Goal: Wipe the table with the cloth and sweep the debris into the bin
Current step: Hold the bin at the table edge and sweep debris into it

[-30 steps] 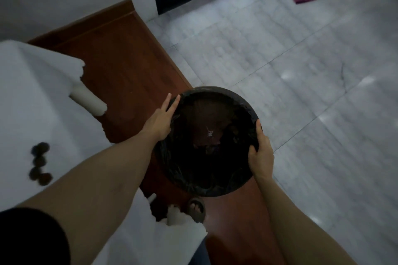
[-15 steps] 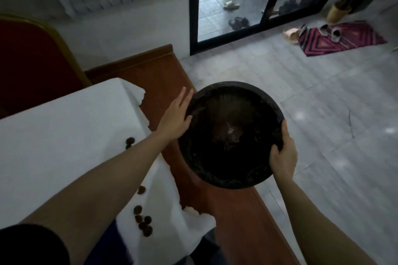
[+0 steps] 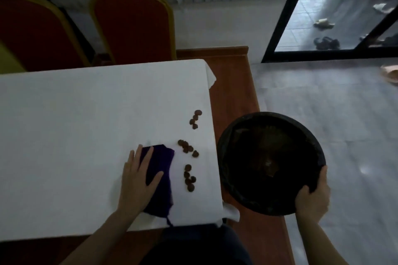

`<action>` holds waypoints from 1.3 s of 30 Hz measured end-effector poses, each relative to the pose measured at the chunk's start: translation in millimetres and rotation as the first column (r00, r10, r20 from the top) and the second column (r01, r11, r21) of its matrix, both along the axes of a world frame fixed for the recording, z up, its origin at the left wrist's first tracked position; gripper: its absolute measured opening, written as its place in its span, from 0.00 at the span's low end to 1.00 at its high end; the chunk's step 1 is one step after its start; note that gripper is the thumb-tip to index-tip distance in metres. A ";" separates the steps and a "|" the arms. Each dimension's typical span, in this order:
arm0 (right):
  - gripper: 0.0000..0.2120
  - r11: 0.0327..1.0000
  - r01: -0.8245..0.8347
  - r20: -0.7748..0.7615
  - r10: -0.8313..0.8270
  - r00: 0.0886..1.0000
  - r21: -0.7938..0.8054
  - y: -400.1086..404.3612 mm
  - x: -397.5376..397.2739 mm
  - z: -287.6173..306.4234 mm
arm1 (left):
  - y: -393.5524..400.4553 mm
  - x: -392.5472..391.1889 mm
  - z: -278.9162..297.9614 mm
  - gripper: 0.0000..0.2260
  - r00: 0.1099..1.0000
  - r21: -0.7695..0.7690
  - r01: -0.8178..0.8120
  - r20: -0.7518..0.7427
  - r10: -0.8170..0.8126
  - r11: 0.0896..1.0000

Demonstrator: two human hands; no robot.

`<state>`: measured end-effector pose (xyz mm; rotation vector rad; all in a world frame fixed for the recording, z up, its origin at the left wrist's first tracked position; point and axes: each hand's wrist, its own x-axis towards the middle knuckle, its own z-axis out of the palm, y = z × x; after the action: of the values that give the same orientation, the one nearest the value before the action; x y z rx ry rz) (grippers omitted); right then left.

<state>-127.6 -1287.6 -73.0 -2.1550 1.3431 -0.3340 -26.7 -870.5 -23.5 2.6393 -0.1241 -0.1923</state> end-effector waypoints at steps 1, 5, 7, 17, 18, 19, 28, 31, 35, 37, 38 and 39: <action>0.39 1.000 0.002 -0.009 -0.001 1.000 0.012 3.9 1.0 -0.1 | 1.8 -10.8 -7.2 0.38 0.999 0.028 -0.004 -0.039 0.005 1.000; 0.39 0.999 0.003 -0.010 -0.003 1.000 0.041 13.9 9.4 -0.6 | -11.2 -23.4 -29.9 0.40 0.992 0.102 -0.047 -0.112 0.059 0.994; 0.39 0.999 -0.007 -0.003 0.007 1.000 0.040 17.1 14.1 -1.0 | -20.7 -18.8 -32.3 0.34 0.994 0.077 -0.084 -0.063 0.089 0.993; 0.38 0.999 -0.027 0.063 0.025 0.998 0.032 28.2 61.2 -5.1 | -36.3 89.9 -35.1 0.25 0.991 0.115 -0.089 0.110 0.076 0.989; 0.38 0.999 -0.028 0.072 0.026 0.997 0.035 28.8 66.5 -5.8 | -38.5 99.6 -36.1 0.24 0.991 0.121 -0.075 0.117 0.060 0.990; 0.38 0.999 -0.030 0.080 0.027 0.996 0.039 29.4 71.8 -6.5 | -41.5 107.4 -37.5 0.23 0.991 0.124 -0.062 0.124 0.047 0.990; 0.39 0.997 -0.060 0.115 0.055 0.992 0.040 40.4 103.9 -11.0 | -93.0 135.4 -41.3 0.23 0.987 0.040 -0.056 0.154 0.049 0.998; 0.39 0.996 -0.079 0.115 0.074 0.991 0.045 45.1 106.9 -15.0 | -110.2 141.3 -39.7 0.23 0.988 0.030 -0.050 0.150 0.045 0.998; 0.37 0.995 -0.093 0.109 0.088 0.990 0.043 55.0 105.6 -19.5 | -128.5 144.3 -38.4 0.22 0.986 0.016 -0.050 0.161 0.047 0.999; 0.37 0.993 -0.102 0.108 0.095 0.990 0.062 60.1 101.3 -21.3 | -136.0 143.7 -38.1 0.22 0.985 0.012 -0.032 0.169 0.030 0.999; 0.37 0.992 -0.107 0.110 0.099 0.989 0.072 61.6 98.3 -22.4 | -139.9 143.5 -38.2 0.22 0.985 0.011 -0.020 0.173 0.018 1.000; 0.36 0.990 -0.117 0.115 0.108 0.987 0.079 63.9 95.3 -23.2 | -143.0 143.4 -38.3 0.22 0.984 0.008 -0.014 0.176 0.012 1.000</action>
<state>-32.3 -1223.7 -96.2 -2.0995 1.1488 -0.3397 116.7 -1013.5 -61.8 2.6624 -0.1650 0.0449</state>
